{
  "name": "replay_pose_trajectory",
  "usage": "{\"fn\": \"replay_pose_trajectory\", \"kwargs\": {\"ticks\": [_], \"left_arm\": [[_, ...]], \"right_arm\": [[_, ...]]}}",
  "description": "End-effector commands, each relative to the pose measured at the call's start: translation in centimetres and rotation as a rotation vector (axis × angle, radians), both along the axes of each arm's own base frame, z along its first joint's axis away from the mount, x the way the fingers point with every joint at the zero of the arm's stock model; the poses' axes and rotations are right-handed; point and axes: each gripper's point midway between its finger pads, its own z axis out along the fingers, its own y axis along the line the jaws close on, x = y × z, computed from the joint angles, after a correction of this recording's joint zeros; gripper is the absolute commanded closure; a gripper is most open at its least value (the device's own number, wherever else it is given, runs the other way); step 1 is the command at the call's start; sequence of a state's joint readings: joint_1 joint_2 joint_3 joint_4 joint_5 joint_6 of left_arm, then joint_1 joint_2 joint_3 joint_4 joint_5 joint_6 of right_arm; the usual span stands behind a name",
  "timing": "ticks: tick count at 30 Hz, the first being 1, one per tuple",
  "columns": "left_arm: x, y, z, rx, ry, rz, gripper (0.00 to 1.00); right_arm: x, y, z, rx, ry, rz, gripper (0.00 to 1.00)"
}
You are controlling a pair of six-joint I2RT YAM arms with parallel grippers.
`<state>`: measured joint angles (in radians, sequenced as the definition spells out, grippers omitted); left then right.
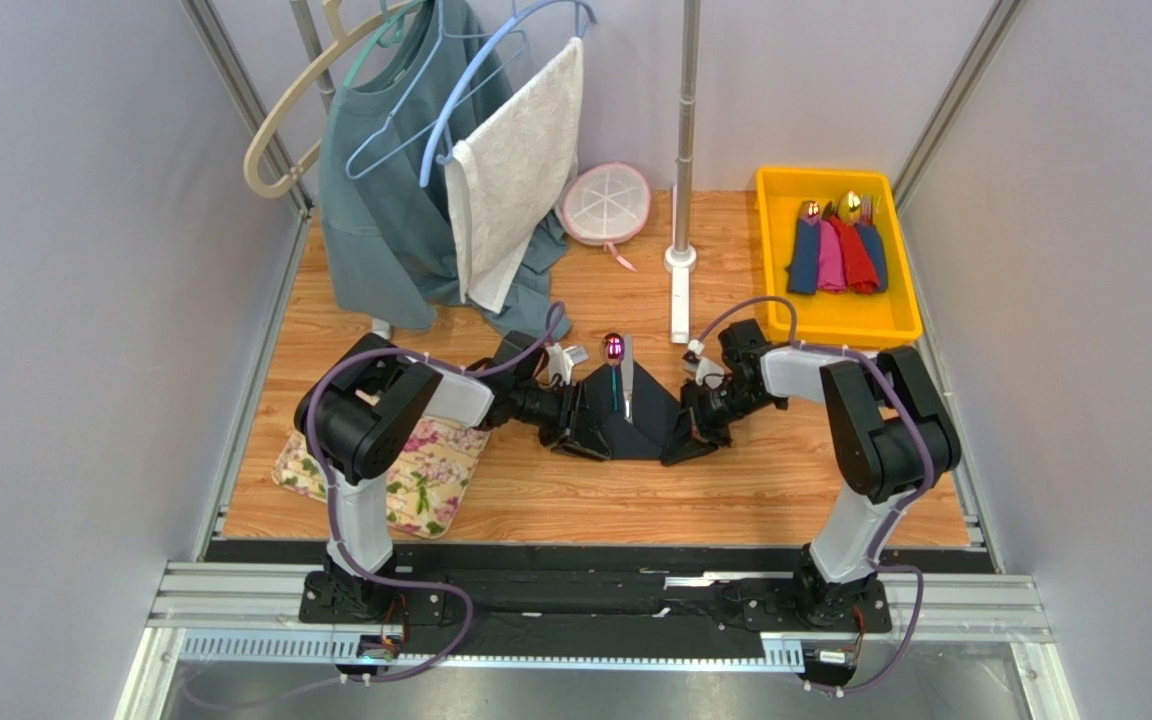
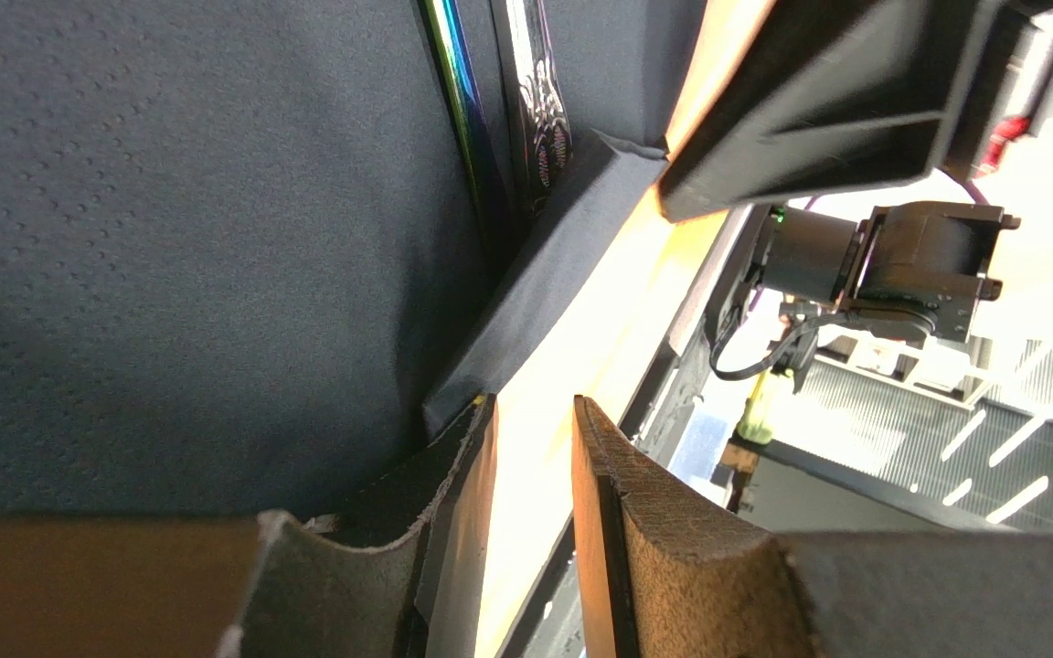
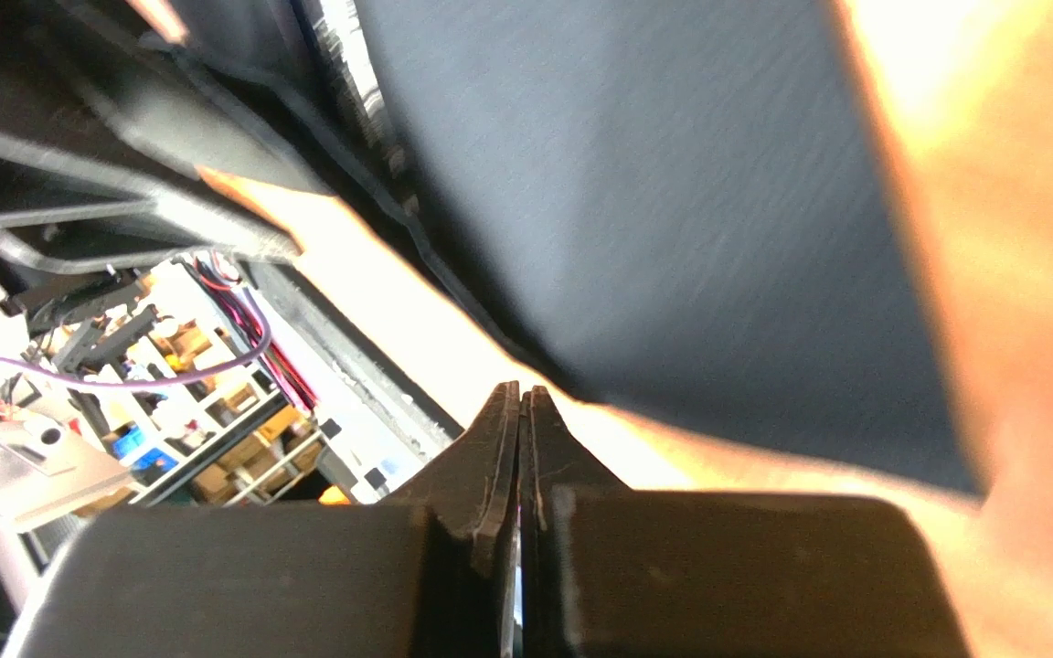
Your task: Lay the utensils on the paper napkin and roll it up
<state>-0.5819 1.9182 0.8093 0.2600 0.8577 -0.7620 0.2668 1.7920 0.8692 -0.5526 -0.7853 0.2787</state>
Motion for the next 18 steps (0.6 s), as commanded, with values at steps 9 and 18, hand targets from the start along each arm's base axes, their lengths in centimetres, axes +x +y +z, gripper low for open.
{"fn": "replay_pose_trajectory", "kwargs": {"ticks": [9,18], "left_arm": [[0.4,0.4,-1.0,0.022,-0.019,0.033,0.64],[0.6,0.3,-0.5,0.014,-0.037,0.034,0.64]], "right_arm": [[2.4,4.4,4.9,0.133,-0.181,0.026,0.97],[1.4,3.5,0.8,0.026,-0.099,0.050,1.00]]}}
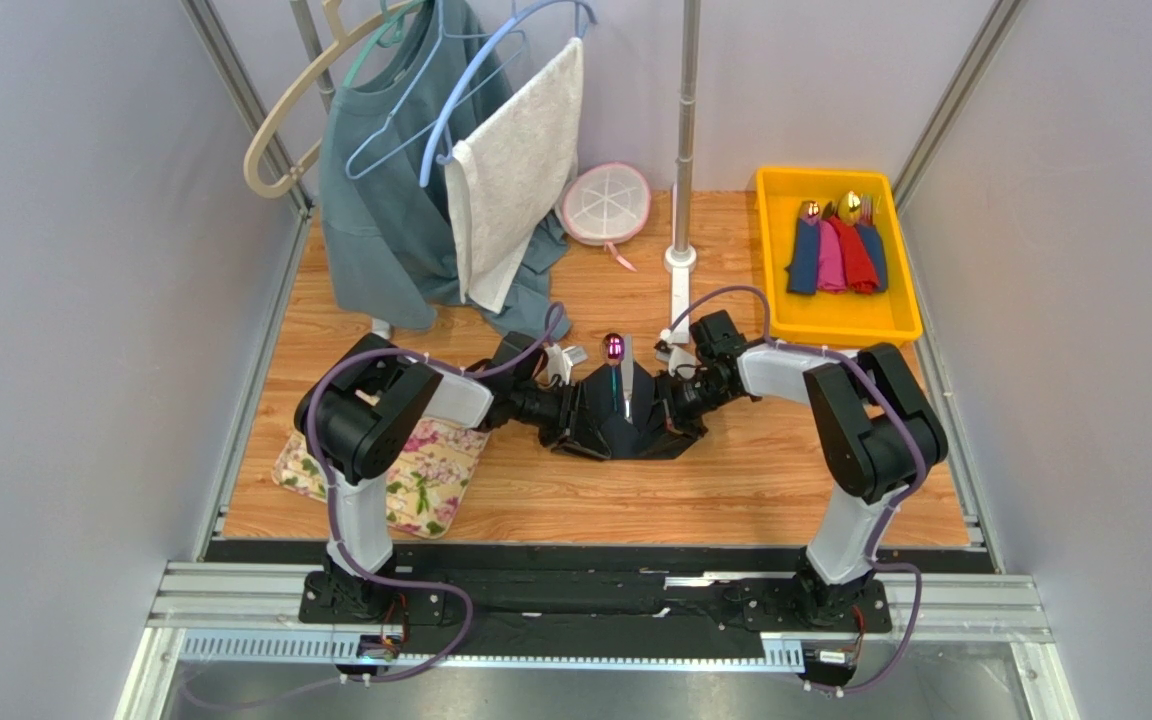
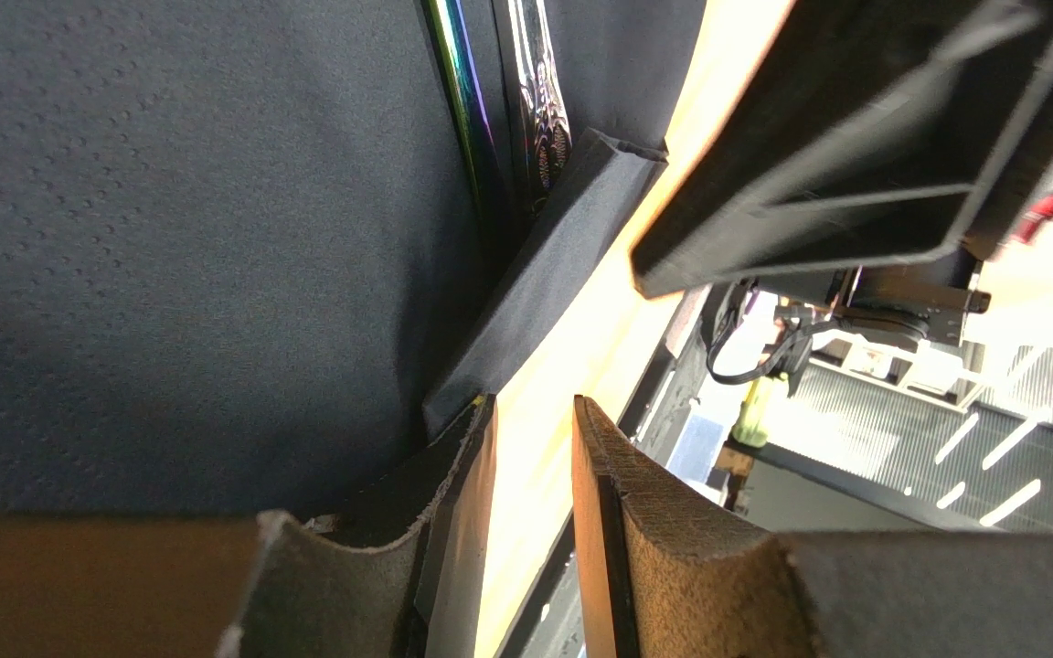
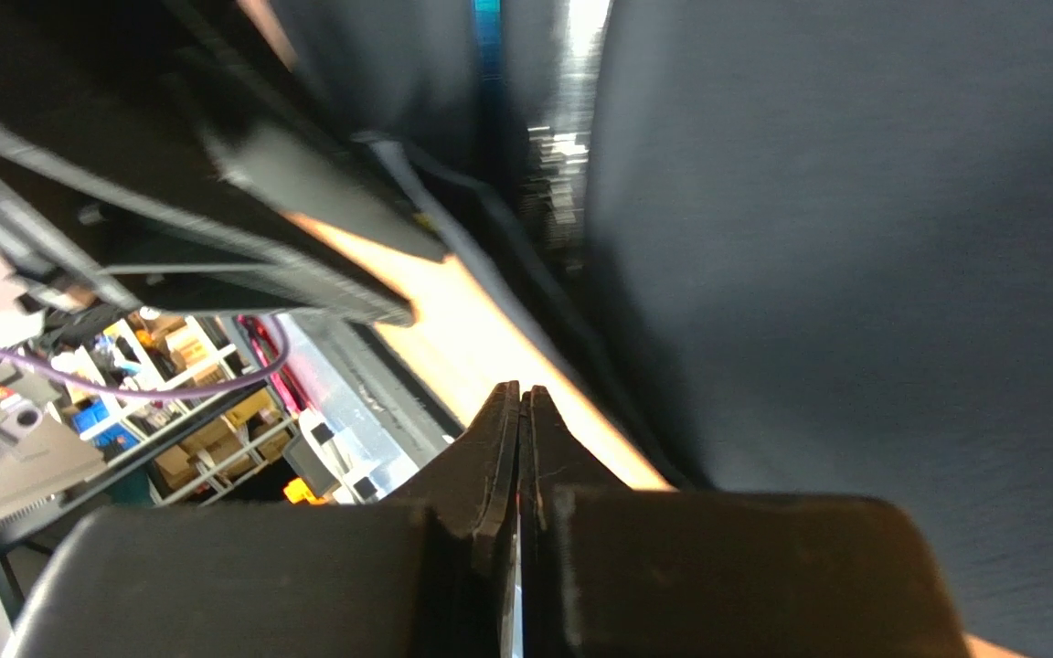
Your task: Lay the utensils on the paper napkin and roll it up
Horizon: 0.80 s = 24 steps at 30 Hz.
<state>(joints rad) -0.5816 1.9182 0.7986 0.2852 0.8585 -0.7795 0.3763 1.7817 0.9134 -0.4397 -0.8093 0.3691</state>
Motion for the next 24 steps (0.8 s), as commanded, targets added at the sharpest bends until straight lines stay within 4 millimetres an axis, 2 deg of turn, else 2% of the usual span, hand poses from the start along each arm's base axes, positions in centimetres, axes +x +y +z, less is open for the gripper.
{"fn": "replay_pose_trajectory", "kwargs": {"ticks": [1,8,13,24], "left_arm": [[0.6,0.3,-0.5,0.020,-0.039,0.028,0.64],[1.1,0.6,0.6,-0.005,-0.048,0.039,0.61],[1.4,1.4,1.4,-0.022,-0.059,0.051,0.59],[0.3,4.0,-0.4,0.075,-0.048,0.031,0.59]], "right_arm": [[0.4,-0.7,-1.4,-0.057,-0.021,-0.001,1.00],[0.7,-2.1,-3.5,-0.175,-0.015,-0.002,1.00],[0.6,-2.5,-4.1,-0.200,-0.009,0.003,1.00],[0.6,-2.4,-3.9,-0.191,0.005,-0.002,1.00]]}}
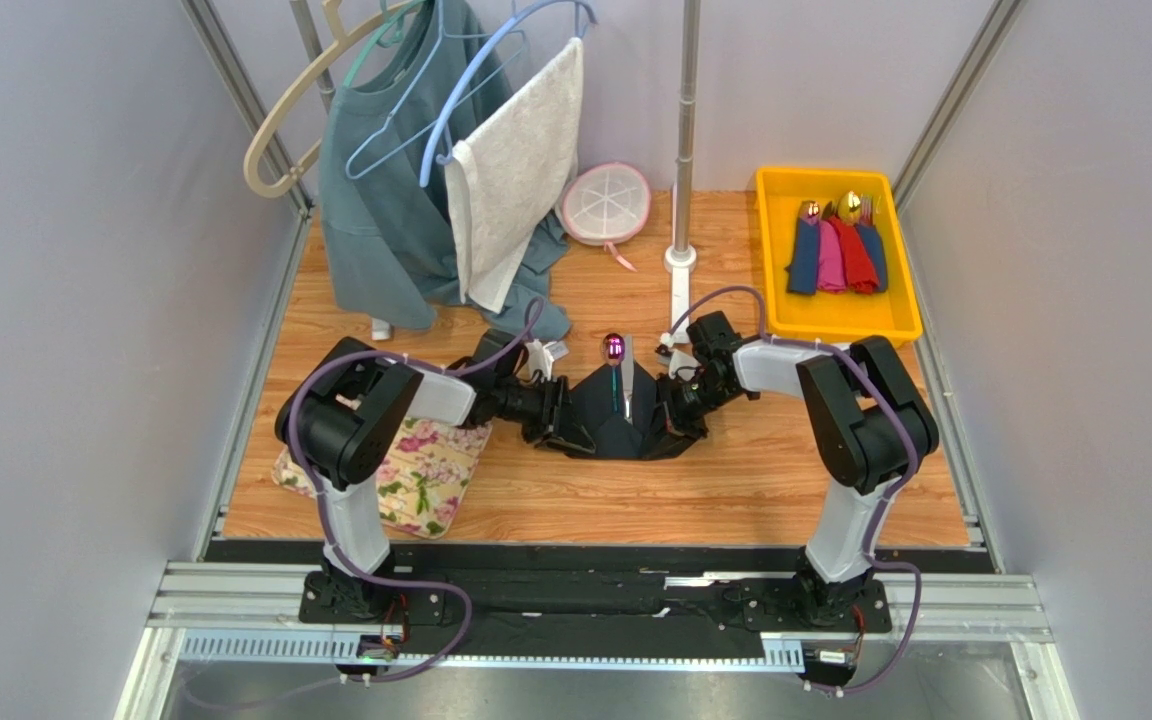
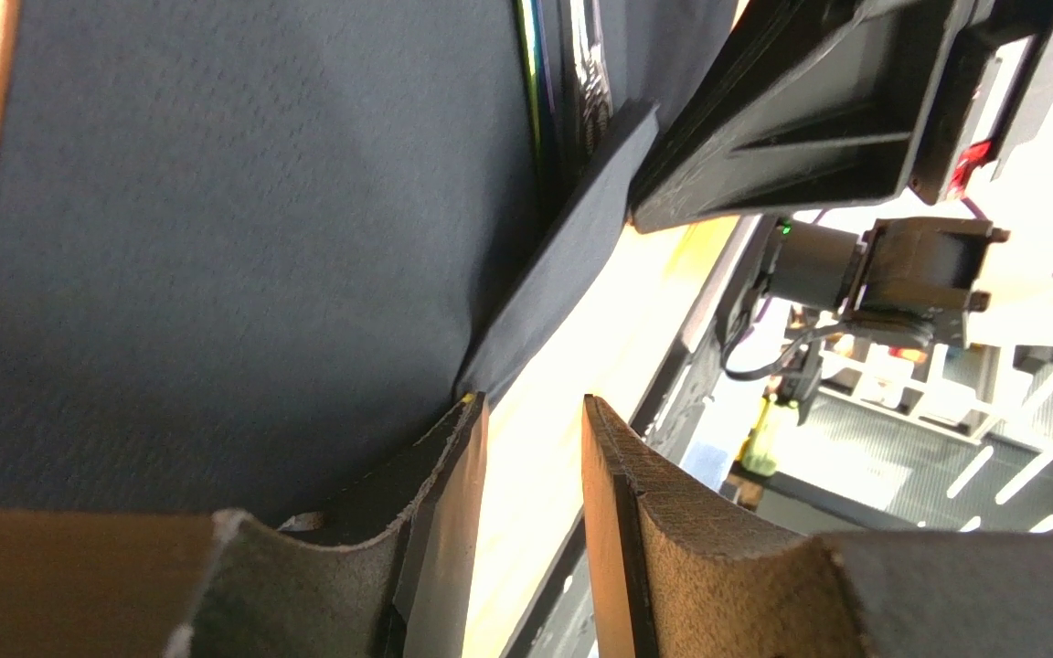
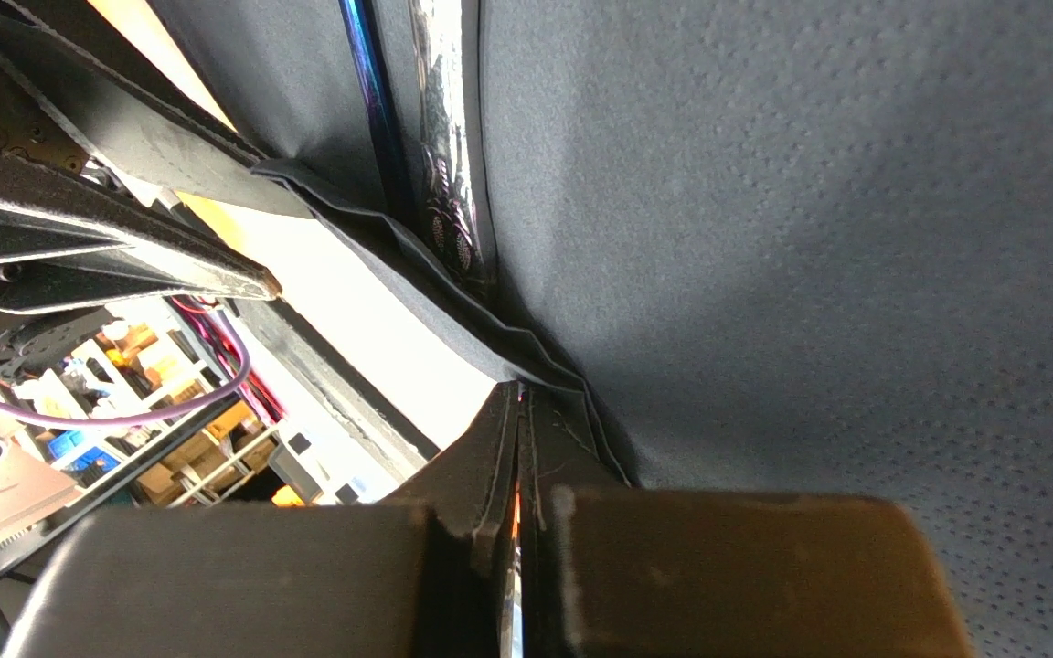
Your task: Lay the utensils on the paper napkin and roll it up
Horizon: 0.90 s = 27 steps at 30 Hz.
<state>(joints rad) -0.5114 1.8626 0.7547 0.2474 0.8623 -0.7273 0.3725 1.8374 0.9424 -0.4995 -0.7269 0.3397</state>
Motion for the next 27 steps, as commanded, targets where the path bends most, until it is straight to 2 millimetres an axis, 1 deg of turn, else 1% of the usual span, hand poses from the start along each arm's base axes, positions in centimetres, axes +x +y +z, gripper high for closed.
{"fn": "replay_pose_trajectory", "kwargs": {"ticks": [1,3,5,6,9,11,12,13,15,16,17,19,20,21,23,27], "left_arm": [[-0.5,1.7,-0.5,0.067,-0.043,-0.021,0.59],[-0.4,2.1,-0.2,0.062,-0.040,-0.019,0.59],[-0.1,1.8,1.2,0.007,-0.079,-0.040,0.59],[0.1,1.0,3.4,-0.090,-0.141,-0.087,0.60],[0.8,-1.2,7.2,-0.223,-0.242,-0.156,0.66],[0.9,-2.7,8.4,-0.257,-0.262,-0.190,0.67],[1.1,-3.3,8.6,-0.277,-0.266,-0.189,0.70],[0.8,-4.0,8.6,-0.287,-0.267,-0.195,0.71],[1.5,-5.1,8.4,-0.306,-0.255,-0.163,0.73],[1.5,-5.6,8.2,-0.306,-0.245,-0.157,0.74],[1.9,-6.1,8.0,-0.303,-0.239,-0.143,0.75],[3.1,-6.7,6.9,-0.293,-0.213,-0.094,0.79],[3.7,-7.1,6.9,-0.297,-0.227,-0.077,0.80],[4.0,-7.2,6.3,-0.291,-0.210,-0.066,0.83],[4.6,-7.4,5.9,-0.282,-0.217,-0.046,0.85],[5.1,-7.2,4.3,-0.243,-0.200,-0.005,0.89]], "right_arm": [[0.5,-1.2,-1.8,-0.087,-0.023,0.006,1.00],[0.5,-1.2,-1.8,-0.086,-0.026,0.008,1.00],[0.4,-1.0,-1.6,-0.070,-0.021,0.009,1.00],[0.5,-0.9,-1.5,-0.065,-0.021,0.007,1.00],[0.4,-0.6,-1.2,-0.042,-0.021,0.005,1.00],[0.4,-0.4,-1.0,-0.027,-0.026,0.010,1.00],[0.4,-0.4,-1.0,-0.024,-0.029,0.013,1.00],[0.4,-0.4,-1.0,-0.024,-0.030,0.014,1.00],[0.5,-0.4,-0.9,-0.022,-0.031,0.013,1.00],[0.5,-0.4,-0.9,-0.022,-0.031,0.014,0.99],[0.6,-0.4,-0.8,-0.023,-0.033,0.014,0.99],[0.6,-0.4,-0.9,-0.026,-0.034,0.014,0.99],[0.6,-0.5,-0.8,-0.028,-0.035,0.015,0.99],[0.7,-0.6,-0.8,-0.028,-0.035,0.011,0.99],[0.7,-0.7,-0.8,-0.029,-0.033,0.011,0.99],[0.6,-0.7,-0.7,-0.025,-0.027,0.015,1.00]]}}
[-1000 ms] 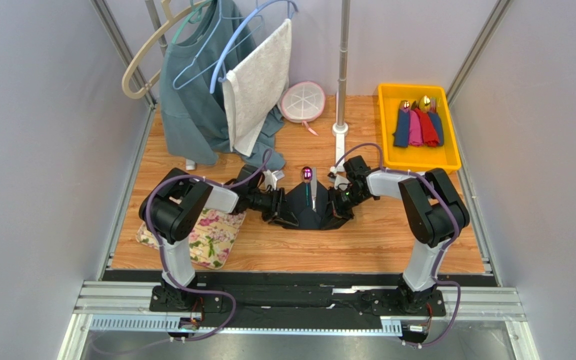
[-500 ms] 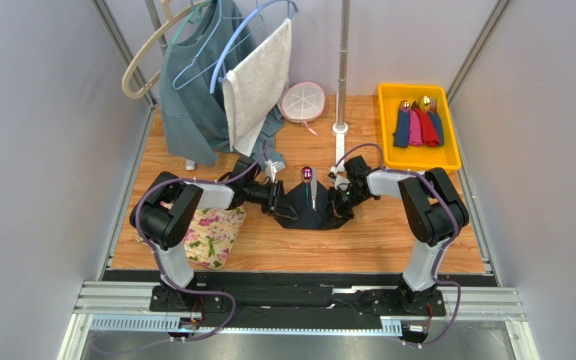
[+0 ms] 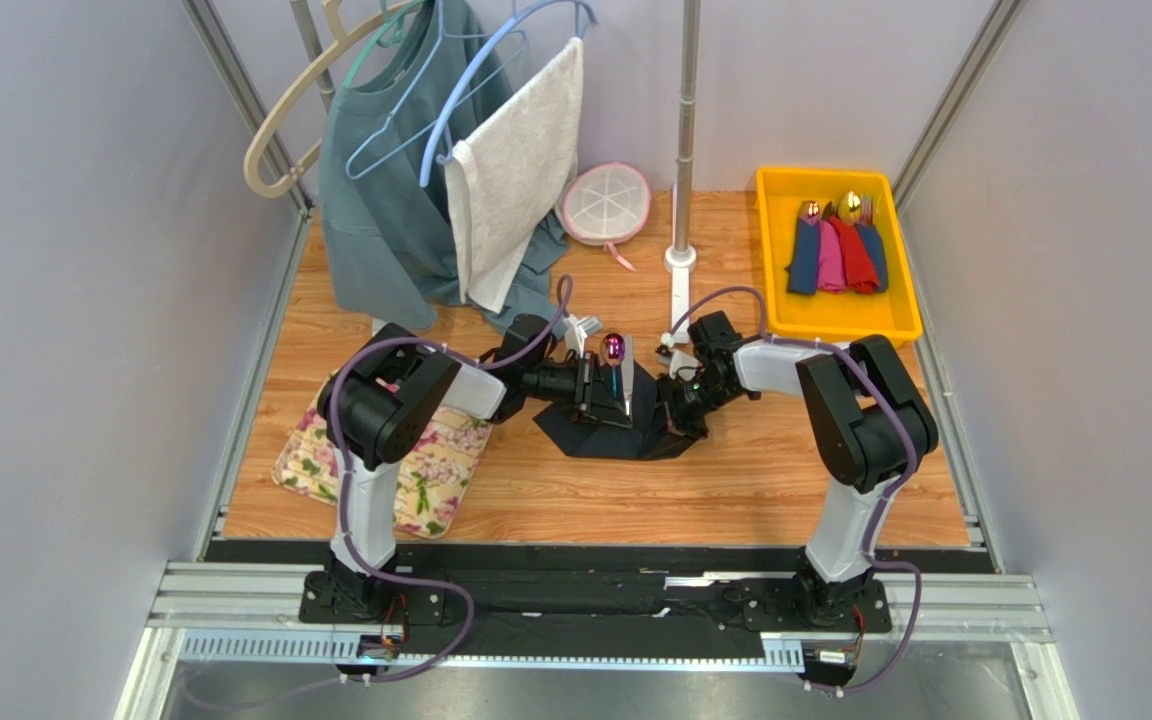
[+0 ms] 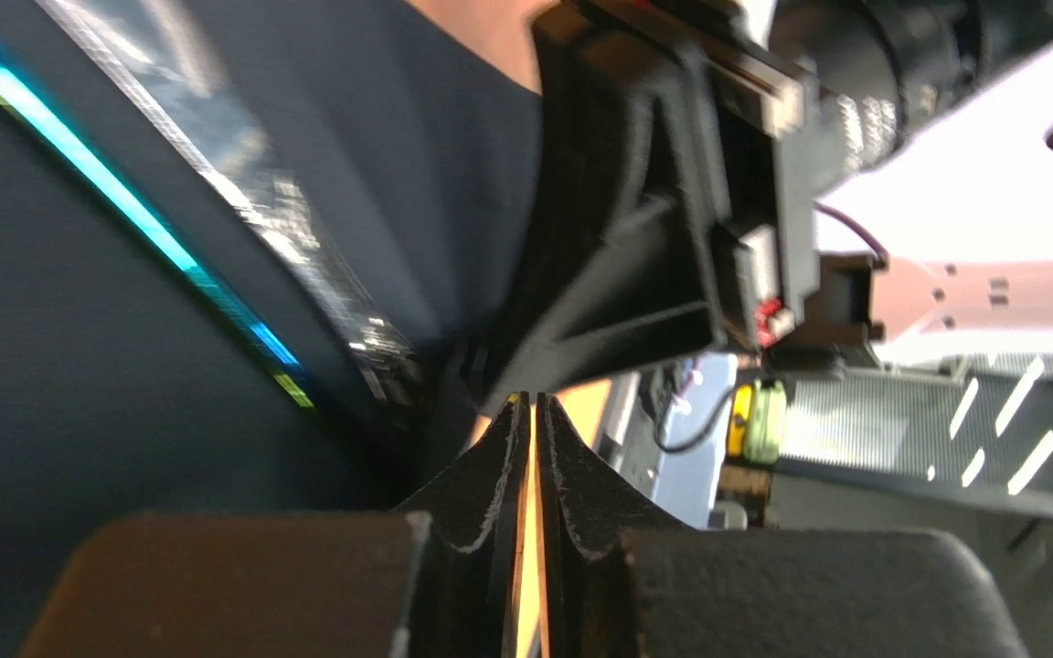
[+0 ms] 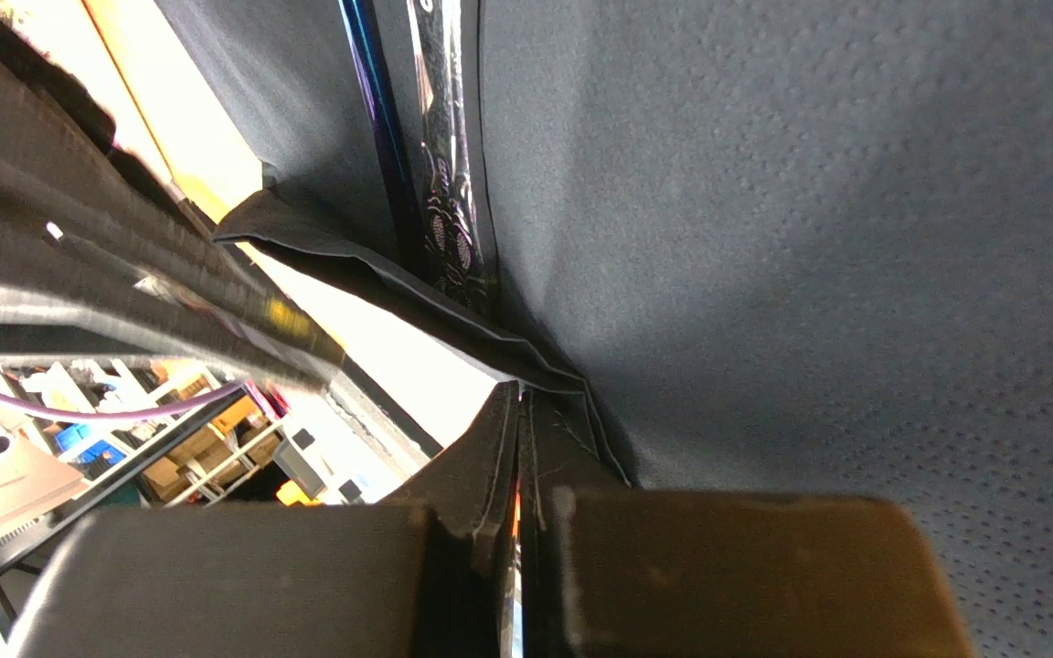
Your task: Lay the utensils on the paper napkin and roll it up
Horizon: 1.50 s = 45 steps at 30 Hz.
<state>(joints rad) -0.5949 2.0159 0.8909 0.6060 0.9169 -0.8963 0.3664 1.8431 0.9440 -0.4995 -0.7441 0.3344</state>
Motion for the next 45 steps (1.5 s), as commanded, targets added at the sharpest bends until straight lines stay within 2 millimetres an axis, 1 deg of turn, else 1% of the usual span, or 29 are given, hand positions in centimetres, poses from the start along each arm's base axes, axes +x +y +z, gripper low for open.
{"fn": "replay_pose_trajectory", "kwargs": {"ticks": [1,3,7,11,15,18,19,20,21,22,23,24,25,26,28,30,31,36,37,38,40,41,43,45], "left_arm": [[2.2,-0.7,0.8,-0.028,-0.072,0.066,0.90],[2.4,-0.6,0.1,-0.015,-0.063,0.089,0.91],[2.8,-0.8,-0.5,-0.021,-0.053,0.108,0.93],[2.9,-0.6,-1.7,0.013,-0.048,0.115,0.97],[2.8,-0.5,-1.7,0.006,-0.047,0.114,0.98],[2.8,-0.5,0.3,-0.057,-0.068,0.111,0.96],[2.7,-0.3,0.8,-0.068,-0.080,0.113,0.94],[2.8,-0.2,2.3,-0.087,-0.107,0.114,0.92],[2.8,0.1,2.9,-0.094,-0.117,0.120,0.91],[2.5,0.5,2.9,-0.086,-0.105,0.124,0.89],[2.1,0.6,4.0,-0.102,-0.121,0.115,0.88],[1.7,0.7,4.3,-0.104,-0.121,0.106,0.88],[0.9,1.1,4.0,-0.096,-0.099,0.089,0.88],[0.4,1.3,4.2,-0.096,-0.096,0.081,0.89],[-0.7,2.0,3.2,-0.065,-0.064,0.067,0.89],[-1.2,2.3,2.7,-0.047,-0.054,0.064,0.89],[-1.5,2.6,1.9,-0.026,-0.048,0.064,0.90],[-0.6,2.4,0.3,0.020,-0.035,0.083,0.91],[-0.1,2.1,0.5,0.014,-0.037,0.088,0.91],[0.1,1.9,0.2,0.017,-0.029,0.090,0.91],[0.8,1.2,0.7,-0.002,-0.041,0.093,0.91],[0.8,1.1,0.5,-0.002,-0.037,0.089,0.92],[1.2,0.6,0.8,-0.013,-0.042,0.090,0.91],[1.5,0.5,0.2,-0.004,-0.026,0.103,0.91]], "right_arm": [[0.6,-0.7,-0.7,-0.037,-0.031,0.014,1.00],[0.6,-0.6,-0.6,-0.032,-0.037,0.017,1.00],[0.6,-0.6,-0.2,-0.021,-0.041,0.018,1.00],[0.6,-0.4,0.1,-0.015,-0.041,0.022,1.00],[0.9,-0.3,0.5,-0.011,-0.051,0.022,0.99],[0.8,-0.4,0.1,-0.023,-0.036,0.021,1.00],[0.8,-0.4,0.0,-0.025,-0.032,0.021,1.00],[0.7,-0.5,-0.1,-0.029,-0.024,0.017,1.00],[0.7,-0.5,-0.2,-0.030,-0.021,0.015,1.00],[0.7,-0.6,-0.3,-0.031,-0.020,0.013,1.00],[0.7,-0.6,-0.3,-0.032,-0.018,0.011,1.00],[0.8,-0.6,-0.2,-0.031,-0.021,0.009,1.00],[0.9,-0.5,-0.2,-0.029,-0.019,0.008,1.00],[0.9,-0.6,-0.2,-0.029,-0.018,0.005,1.00],[1.0,-0.6,-0.2,-0.028,-0.016,0.002,1.00],[1.0,-0.6,-0.1,-0.026,-0.018,0.000,1.00],[1.0,-0.7,-0.1,-0.026,-0.017,0.001,1.00],[0.9,-0.6,-0.1,-0.020,-0.012,0.001,1.00],[0.9,-0.5,-0.1,-0.018,-0.010,0.002,1.00],[0.8,-0.5,-0.1,-0.015,-0.007,0.003,1.00],[0.8,-0.5,-0.1,-0.014,-0.002,0.002,1.00],[0.8,-0.5,-0.1,-0.014,-0.003,0.004,1.00],[0.8,-0.5,-0.1,-0.013,-0.001,0.003,1.00],[0.8,-0.4,-0.1,-0.011,-0.001,0.004,1.00]]}}
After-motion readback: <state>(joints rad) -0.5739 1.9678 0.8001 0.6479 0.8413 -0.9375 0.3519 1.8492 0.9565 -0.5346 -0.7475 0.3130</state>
